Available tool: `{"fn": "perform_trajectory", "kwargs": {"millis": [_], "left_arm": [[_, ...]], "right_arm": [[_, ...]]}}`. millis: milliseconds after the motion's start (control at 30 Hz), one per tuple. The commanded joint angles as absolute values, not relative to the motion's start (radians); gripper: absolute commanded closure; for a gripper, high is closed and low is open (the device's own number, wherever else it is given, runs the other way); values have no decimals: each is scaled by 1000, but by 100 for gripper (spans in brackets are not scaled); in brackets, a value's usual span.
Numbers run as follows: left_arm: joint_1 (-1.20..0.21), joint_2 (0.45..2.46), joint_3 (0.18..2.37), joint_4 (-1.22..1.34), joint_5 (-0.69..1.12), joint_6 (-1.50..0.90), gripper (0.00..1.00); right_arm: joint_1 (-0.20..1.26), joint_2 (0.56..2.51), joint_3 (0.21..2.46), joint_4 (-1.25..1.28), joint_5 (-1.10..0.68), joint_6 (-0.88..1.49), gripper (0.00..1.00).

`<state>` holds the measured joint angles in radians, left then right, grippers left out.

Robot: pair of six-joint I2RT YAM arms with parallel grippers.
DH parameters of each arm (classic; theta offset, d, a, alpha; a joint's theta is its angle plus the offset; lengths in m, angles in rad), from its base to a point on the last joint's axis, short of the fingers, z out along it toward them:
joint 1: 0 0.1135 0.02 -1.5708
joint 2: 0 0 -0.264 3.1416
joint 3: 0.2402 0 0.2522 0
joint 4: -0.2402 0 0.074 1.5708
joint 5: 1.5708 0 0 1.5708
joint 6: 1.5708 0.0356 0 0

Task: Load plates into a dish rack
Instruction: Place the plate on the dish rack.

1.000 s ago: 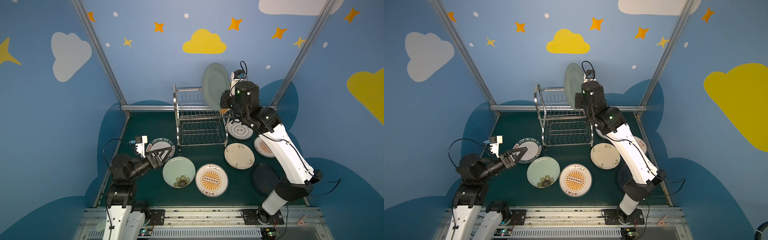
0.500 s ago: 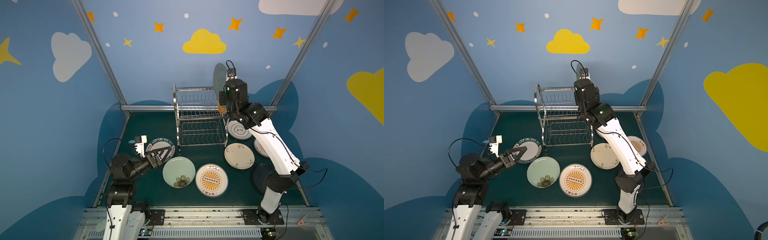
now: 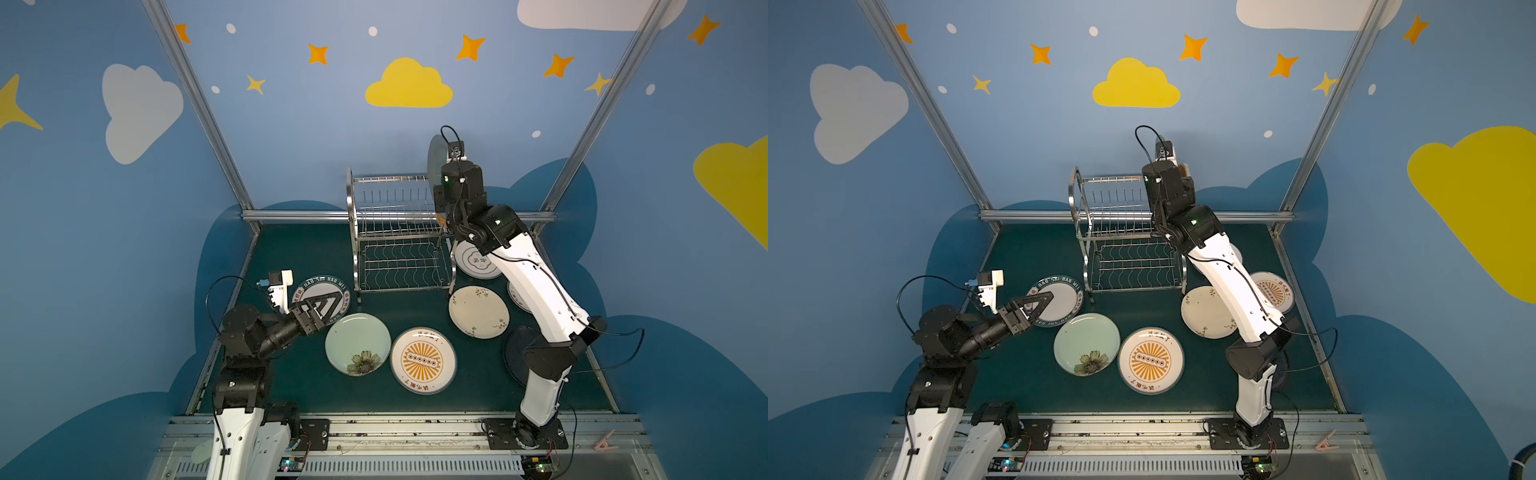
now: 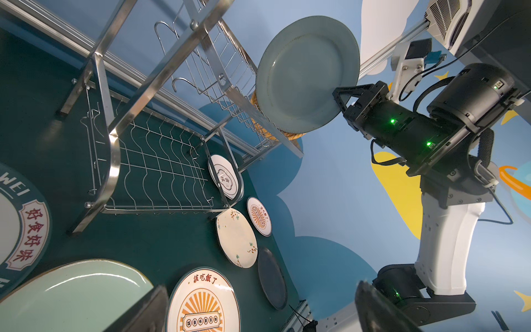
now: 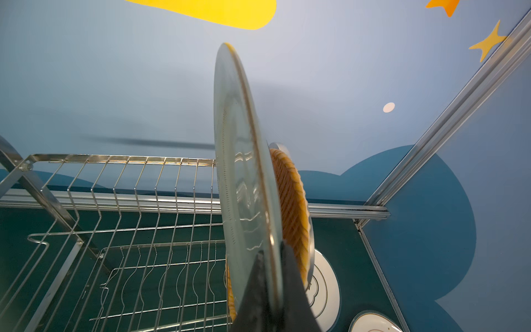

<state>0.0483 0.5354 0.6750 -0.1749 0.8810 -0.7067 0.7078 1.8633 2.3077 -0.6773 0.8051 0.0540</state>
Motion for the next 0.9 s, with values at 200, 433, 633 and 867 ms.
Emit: {"fn": "perform_trajectory", "kwargs": {"millis": [200, 433, 633, 867], "left_arm": [[54, 535, 668, -158, 879, -696, 0], [59, 541, 668, -159, 875, -698, 0], [61, 543, 669, -159, 874, -698, 0], [66, 545, 668, -159, 871, -700, 0]], "right_arm": [[699, 1853, 2330, -614, 844, 135, 100], [703, 1867, 2339, -652, 822, 193, 100], [713, 1878, 2353, -669, 841, 205, 100], [736, 1883, 2357, -681, 867, 226, 100]]}}
